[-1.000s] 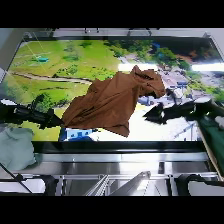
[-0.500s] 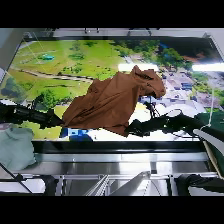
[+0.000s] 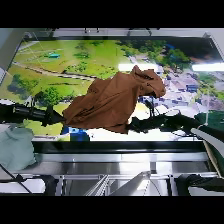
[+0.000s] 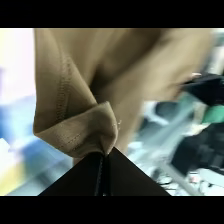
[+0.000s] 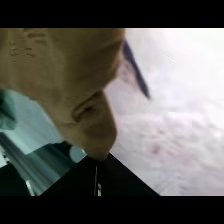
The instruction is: Fold the shirts.
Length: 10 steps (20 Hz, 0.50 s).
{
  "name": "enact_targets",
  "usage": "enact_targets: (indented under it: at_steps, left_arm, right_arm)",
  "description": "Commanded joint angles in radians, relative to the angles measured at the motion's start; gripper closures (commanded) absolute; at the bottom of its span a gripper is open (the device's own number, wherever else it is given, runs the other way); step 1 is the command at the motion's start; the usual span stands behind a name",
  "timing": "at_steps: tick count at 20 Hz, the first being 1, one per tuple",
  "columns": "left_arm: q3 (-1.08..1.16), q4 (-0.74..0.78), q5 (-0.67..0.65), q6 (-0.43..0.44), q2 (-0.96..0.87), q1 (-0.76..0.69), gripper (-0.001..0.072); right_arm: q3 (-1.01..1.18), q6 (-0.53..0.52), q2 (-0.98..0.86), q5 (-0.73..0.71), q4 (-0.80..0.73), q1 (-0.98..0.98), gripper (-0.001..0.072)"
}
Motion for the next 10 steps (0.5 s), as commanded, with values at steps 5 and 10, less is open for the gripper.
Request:
enact_targets:
  at_steps: [5,10]
  left_arm:
    - [0.077,-0.718,-0.164,0.140,0.505,0.122,0.0697]
    - [0.433,-0.784,0.216,0.102,0.896,0.343,0.0682]
  right_arm:
    - [0.310,0.076,0.515,0.240,0.006,-0.331,0.0689]
    - [0.837,0.153,0.711,0.185,-0.133,-0.578,0.0688]
